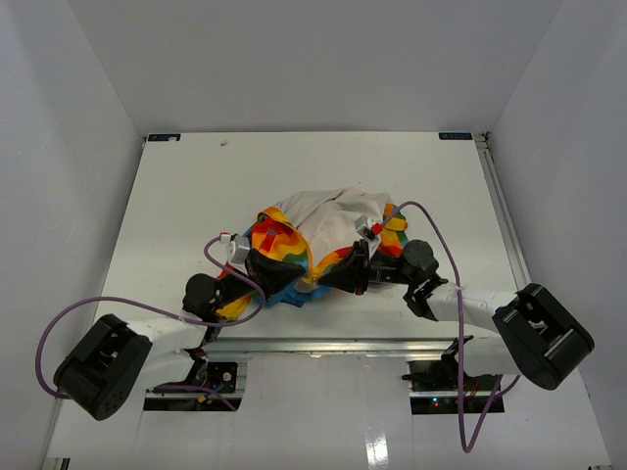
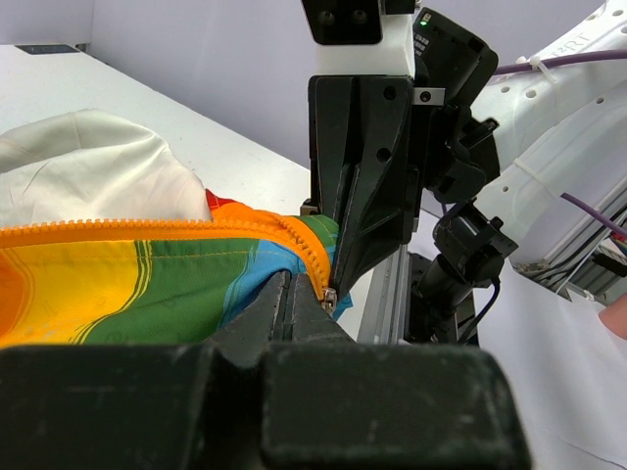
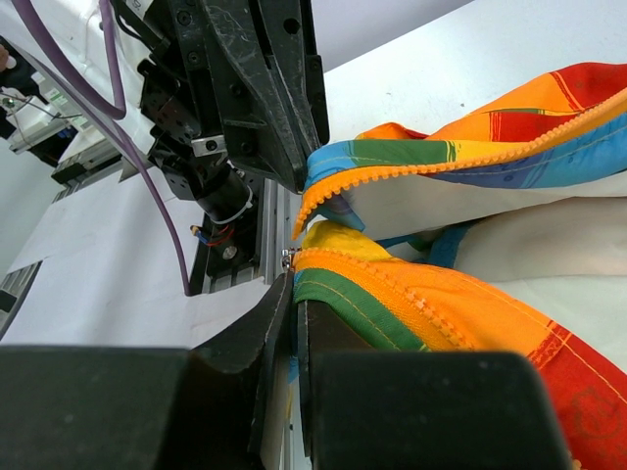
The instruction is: Zip up the jacket
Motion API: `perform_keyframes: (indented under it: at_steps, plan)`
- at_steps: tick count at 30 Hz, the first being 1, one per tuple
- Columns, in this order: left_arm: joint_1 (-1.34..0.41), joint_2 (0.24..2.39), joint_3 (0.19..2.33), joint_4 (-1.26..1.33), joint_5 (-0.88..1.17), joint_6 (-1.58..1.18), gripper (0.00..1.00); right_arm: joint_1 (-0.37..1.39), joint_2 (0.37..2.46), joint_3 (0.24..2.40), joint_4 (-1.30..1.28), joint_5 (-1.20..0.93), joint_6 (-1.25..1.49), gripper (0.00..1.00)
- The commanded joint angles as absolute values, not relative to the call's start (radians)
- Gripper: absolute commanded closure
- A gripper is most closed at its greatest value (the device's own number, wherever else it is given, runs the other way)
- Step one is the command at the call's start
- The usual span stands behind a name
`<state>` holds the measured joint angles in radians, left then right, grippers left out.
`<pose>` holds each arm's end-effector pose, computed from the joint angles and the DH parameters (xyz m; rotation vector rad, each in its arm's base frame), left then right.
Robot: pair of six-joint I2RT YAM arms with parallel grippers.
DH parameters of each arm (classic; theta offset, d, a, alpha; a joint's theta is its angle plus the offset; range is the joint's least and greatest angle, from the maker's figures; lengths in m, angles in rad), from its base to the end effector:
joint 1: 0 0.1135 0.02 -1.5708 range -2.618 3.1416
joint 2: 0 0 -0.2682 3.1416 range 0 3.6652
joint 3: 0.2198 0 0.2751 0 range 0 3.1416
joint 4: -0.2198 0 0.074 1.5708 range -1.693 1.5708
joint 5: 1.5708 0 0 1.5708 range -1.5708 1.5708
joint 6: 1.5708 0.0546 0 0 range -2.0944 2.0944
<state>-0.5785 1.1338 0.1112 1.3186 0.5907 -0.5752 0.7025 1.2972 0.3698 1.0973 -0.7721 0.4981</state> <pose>0.1607 -0.1412 0.1934 0.5559 1.3467 -1.3362 0.1800 0.2023 0.2120 -0.8597 1.3978 1.4862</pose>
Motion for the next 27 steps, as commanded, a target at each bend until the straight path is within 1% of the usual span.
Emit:
perform_keyframes:
  at_steps: [1, 10, 27]
  plan:
    - [-0.584, 1.14, 0.109, 1.554, 0.593, -0.583, 1.0, 0.709, 1.296, 0.381, 1.172, -0.792, 0.509, 0.92]
    - [-0.588, 1.159, 0.103, 1.583, 0.578, -0.586, 1.0, 0.713, 1.307, 0.377, 1.198, -0.796, 0.523, 0.92]
    - [-0.588, 1.108, 0.096, 1.595, 0.56, -0.593, 1.0, 0.716, 1.344, 0.377, 1.243, -0.802, 0.551, 0.92]
